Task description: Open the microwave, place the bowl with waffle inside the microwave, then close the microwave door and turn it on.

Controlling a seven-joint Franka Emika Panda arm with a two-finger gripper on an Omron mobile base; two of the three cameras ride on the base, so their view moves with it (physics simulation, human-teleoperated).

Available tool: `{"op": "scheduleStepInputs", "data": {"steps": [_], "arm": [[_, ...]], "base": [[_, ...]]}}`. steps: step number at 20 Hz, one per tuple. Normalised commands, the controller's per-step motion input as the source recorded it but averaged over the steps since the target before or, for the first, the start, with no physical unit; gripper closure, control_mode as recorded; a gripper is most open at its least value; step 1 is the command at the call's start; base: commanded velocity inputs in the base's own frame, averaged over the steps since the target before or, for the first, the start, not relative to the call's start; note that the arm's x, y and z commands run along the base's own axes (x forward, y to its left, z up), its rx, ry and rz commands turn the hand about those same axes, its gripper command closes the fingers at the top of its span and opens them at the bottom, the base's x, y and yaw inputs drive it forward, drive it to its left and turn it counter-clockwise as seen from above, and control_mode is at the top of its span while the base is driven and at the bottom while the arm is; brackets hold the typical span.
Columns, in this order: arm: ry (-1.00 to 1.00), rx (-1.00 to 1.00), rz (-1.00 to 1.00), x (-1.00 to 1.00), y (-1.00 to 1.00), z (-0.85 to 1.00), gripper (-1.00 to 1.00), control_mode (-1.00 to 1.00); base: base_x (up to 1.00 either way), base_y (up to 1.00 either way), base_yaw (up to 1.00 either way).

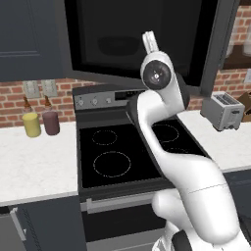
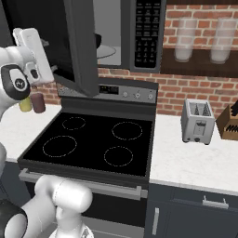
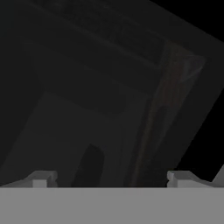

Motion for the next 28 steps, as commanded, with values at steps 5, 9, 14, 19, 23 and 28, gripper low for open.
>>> {"op": "scheduleStepInputs", "data": {"steps": [5, 9, 14, 19, 23, 28], "arm": [[0.06, 0.04, 0.08, 0.8, -0.32, 0.0, -1.0, -1.0], [0.03, 0.03, 0.08, 0.73, -0.26, -0.01, -1.0, -1.0], [0.02, 0.01, 0.06, 0.88, -0.13, -0.02, -1.0, -1.0], [0.0, 0.02, 0.09, 0.68, -0.15, -0.16, -1.0, -1.0], [0.0, 0.01, 0.08, 0.61, -0.2, -0.12, -1.0, -1.0], [0.0, 0.01, 0.07, 0.33, -0.14, -0.06, -1.0, -1.0]], "base": [[0.0, 0.0, 0.0], [0.0, 0.0, 0.0], [0.0, 0.0, 0.0], [0.0, 0.0, 0.0], [0.0, 0.0, 0.0], [0.0, 0.0, 0.0]]}}
